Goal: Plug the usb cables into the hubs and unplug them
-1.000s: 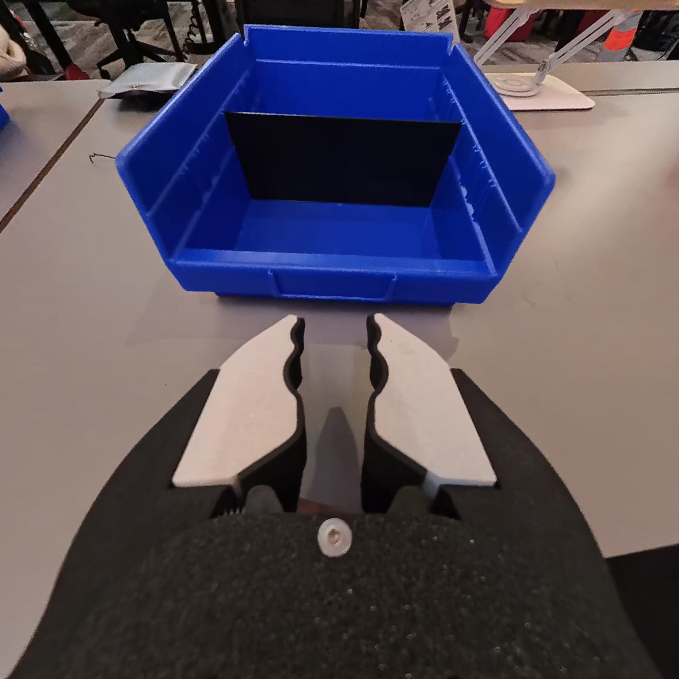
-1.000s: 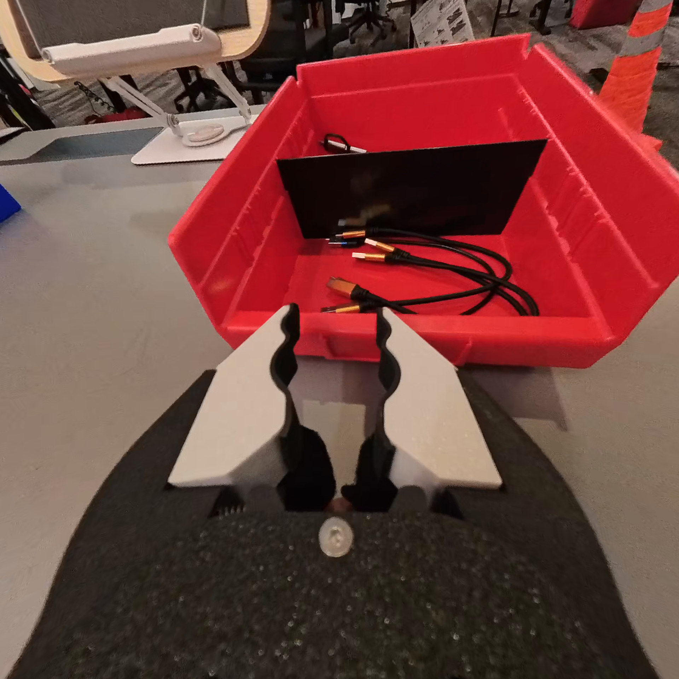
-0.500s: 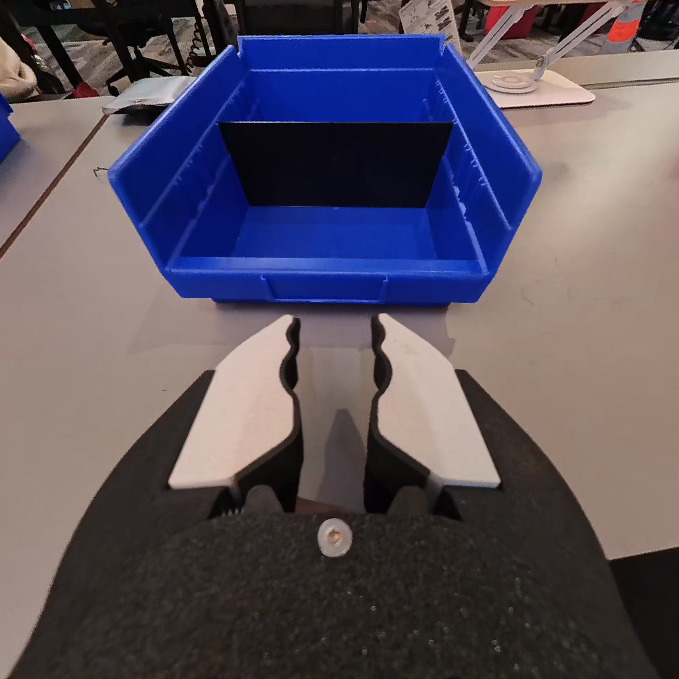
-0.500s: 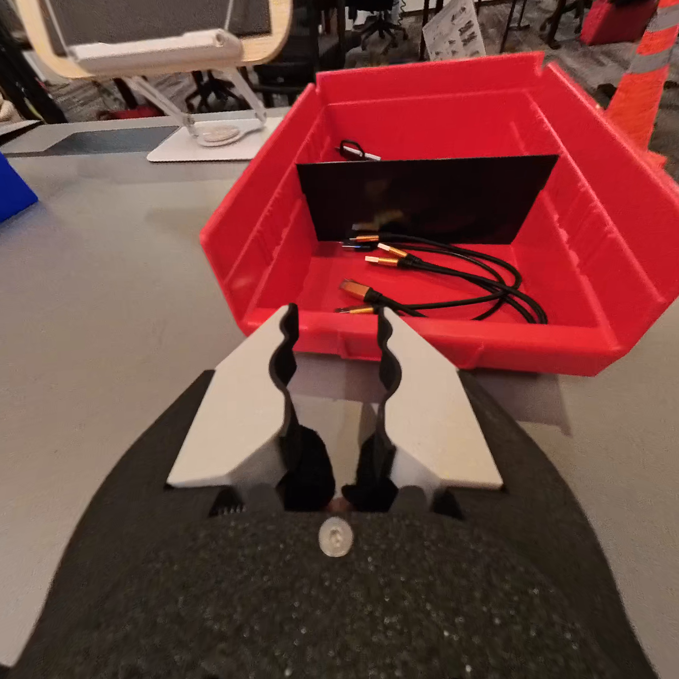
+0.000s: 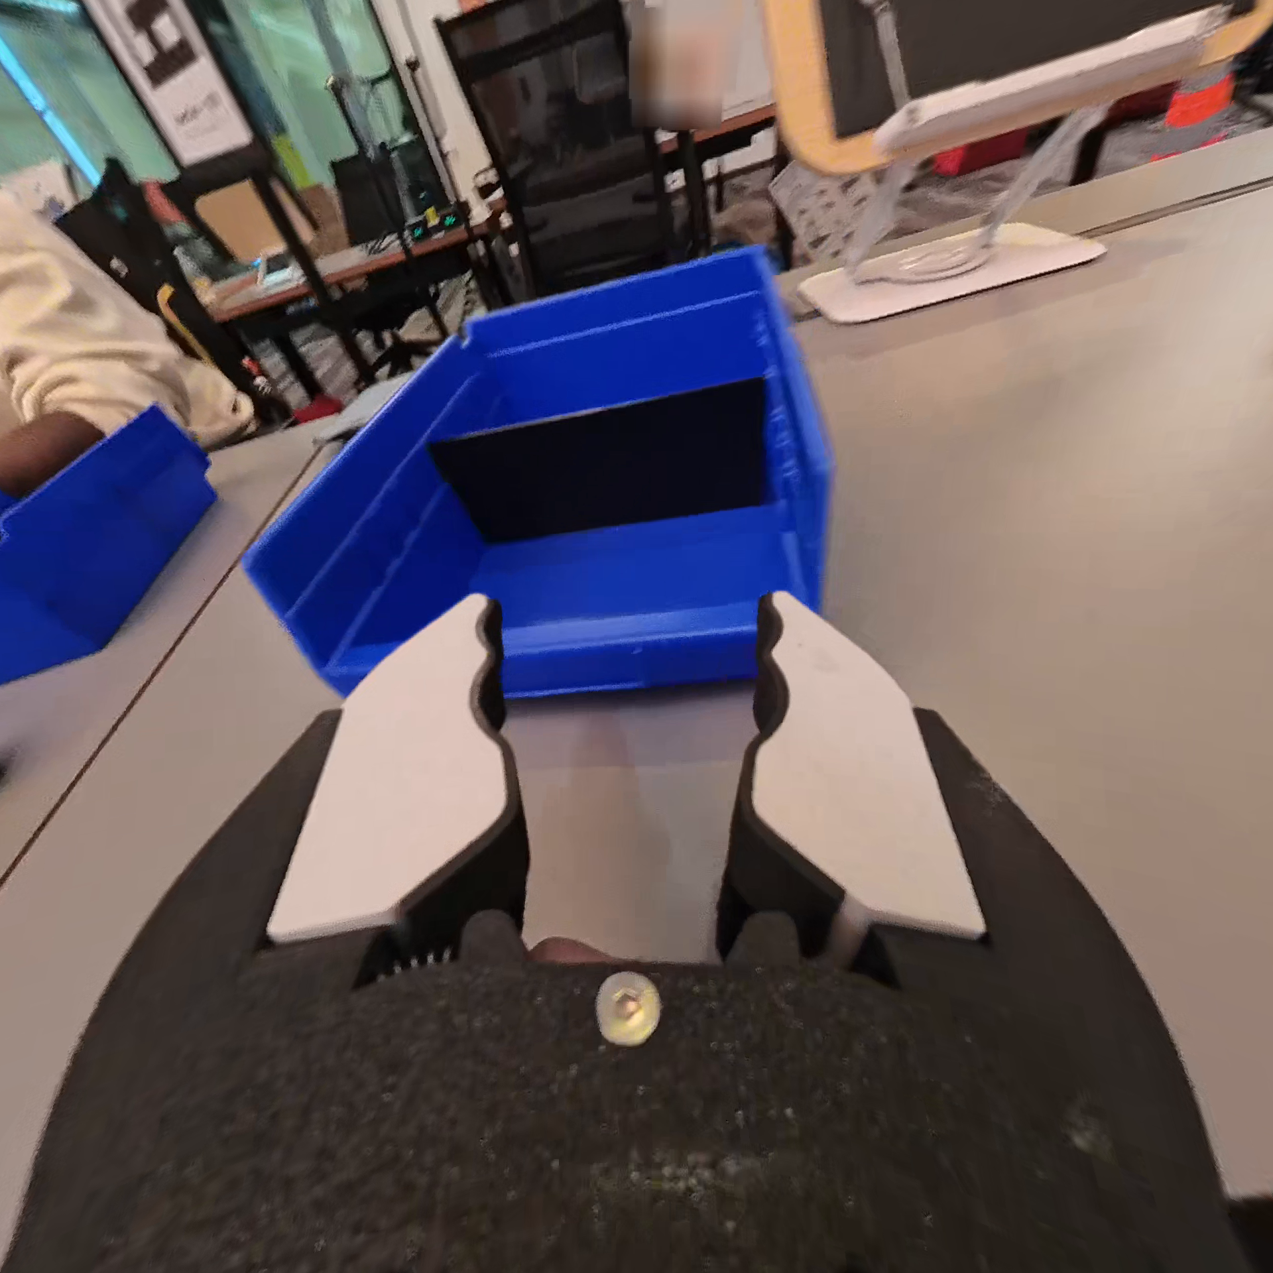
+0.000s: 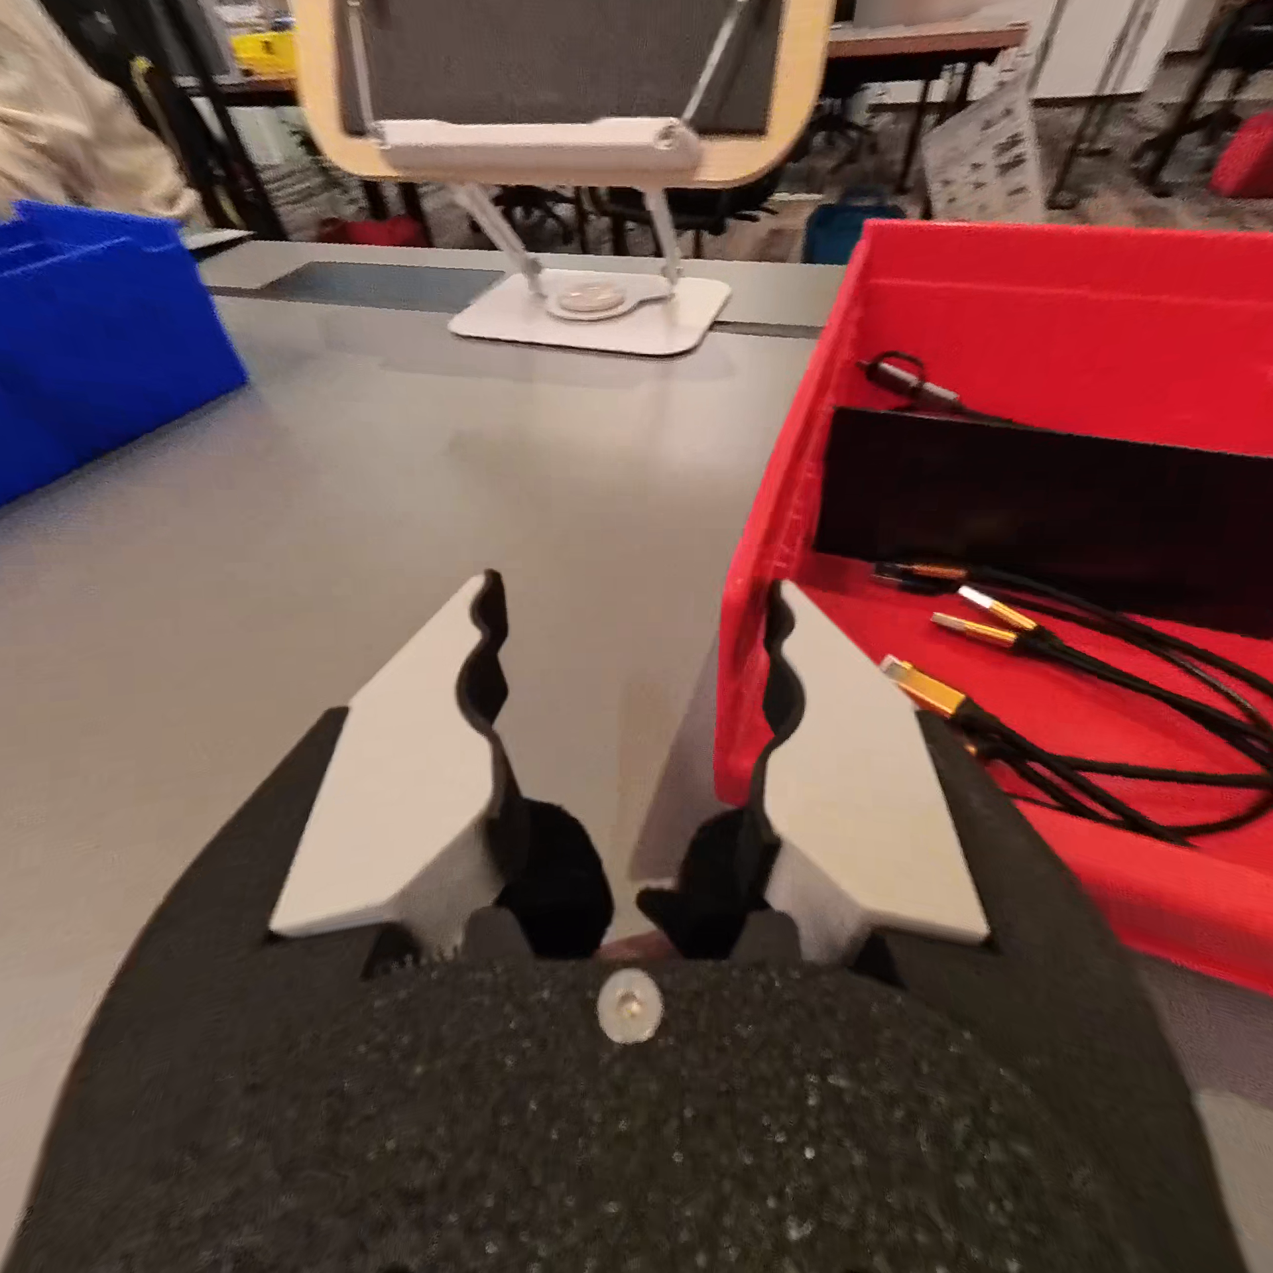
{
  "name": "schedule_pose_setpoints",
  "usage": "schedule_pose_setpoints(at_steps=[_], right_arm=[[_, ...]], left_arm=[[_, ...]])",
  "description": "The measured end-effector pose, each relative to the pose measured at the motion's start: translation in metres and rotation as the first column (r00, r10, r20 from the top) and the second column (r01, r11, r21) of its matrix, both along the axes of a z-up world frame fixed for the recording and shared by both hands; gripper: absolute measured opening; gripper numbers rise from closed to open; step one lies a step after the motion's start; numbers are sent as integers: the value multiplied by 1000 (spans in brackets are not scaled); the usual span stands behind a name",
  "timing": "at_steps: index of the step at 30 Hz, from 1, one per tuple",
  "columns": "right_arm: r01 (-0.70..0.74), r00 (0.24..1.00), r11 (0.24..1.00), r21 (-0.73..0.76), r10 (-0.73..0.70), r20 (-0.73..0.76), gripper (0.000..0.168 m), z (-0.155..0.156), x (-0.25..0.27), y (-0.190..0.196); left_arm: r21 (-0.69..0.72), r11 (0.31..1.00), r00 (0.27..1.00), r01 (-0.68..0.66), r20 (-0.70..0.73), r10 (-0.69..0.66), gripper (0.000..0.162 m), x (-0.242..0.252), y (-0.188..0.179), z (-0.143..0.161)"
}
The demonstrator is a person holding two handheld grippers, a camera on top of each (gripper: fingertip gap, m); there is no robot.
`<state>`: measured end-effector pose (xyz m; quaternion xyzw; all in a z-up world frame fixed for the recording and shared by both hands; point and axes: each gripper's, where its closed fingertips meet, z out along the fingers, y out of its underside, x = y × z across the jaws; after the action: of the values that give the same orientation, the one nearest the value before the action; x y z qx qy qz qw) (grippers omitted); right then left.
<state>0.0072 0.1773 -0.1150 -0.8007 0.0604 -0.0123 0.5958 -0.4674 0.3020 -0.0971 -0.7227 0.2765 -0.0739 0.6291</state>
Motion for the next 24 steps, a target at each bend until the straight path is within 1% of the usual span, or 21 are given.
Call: schedule_pose_setpoints(at_steps=[1,2,3,4,5,7,8,10,11,12,13,15,17,19,20,21,22,24], right_arm=[[-69,998,998,-8,69,12,72,-1,-11,-2],[-132,991,991,-15,132,20,63,-1,-23,-7],[-192,981,981,-12,192,18,51,1,-35,-15],[-230,973,973,10,229,8,44,5,-46,-24],[-231,973,972,45,231,3,50,12,-51,-33],[-163,986,979,124,158,47,52,31,-44,-52],[-95,993,981,172,82,80,54,46,-32,-59],[84,986,961,263,-118,116,52,74,1,-75],[207,962,942,265,-245,121,51,79,25,-86],[332,922,914,234,-367,123,48,75,49,-99],[425,884,884,194,-452,123,48,67,69,-111],[511,847,851,124,-523,98,51,47,94,-120],[561,825,827,42,-562,55,51,23,110,-125],[547,837,836,-51,-548,-5,50,-3,115,-122],[531,845,843,-80,-535,-24,41,-12,115,-119],[517,853,851,-97,-521,-28,21,-19,115,-118],[501,861,858,-108,-507,-34,7,-24,114,-115],[508,859,855,-104,-512,-19,5,-22,114,-115]], left_arm=[[3,999,999,34,2,-34,70,13,-9,4],[-5,997,997,76,14,-76,70,30,-20,7],[-23,992,991,127,45,-126,70,52,-32,9],[-43,980,978,192,94,-187,70,78,-47,12],[-61,960,954,274,145,-263,70,110,-63,13],[-103,901,897,421,191,-398,69,176,-96,12],[-131,871,875,473,187,-447,68,208,-111,9],[-181,818,837,546,166,-522,65,269,-134,2],[-198,803,827,562,167,-537,64,296,-140,1],[-217,793,822,570,167,-545,63,322,-143,-1],[-233,796,829,559,160,-535,62,344,-142,-4],[-253,807,846,533,138,-515,61,383,-136,-10],[-275,816,859,508,98,-502,62,413,-130,-20],[-313,816,869,486,78,-488,61,434,-124,-33],[-341,806,870,483,82,-487,58,442,-122,-40],[-365,786,859,499,90,-504,47,449,-123,-45],[-378,769,850,516,111,-515,36,453,-125,-46],[-376,793,875,480,142,-463,14,449,-117,-42]])
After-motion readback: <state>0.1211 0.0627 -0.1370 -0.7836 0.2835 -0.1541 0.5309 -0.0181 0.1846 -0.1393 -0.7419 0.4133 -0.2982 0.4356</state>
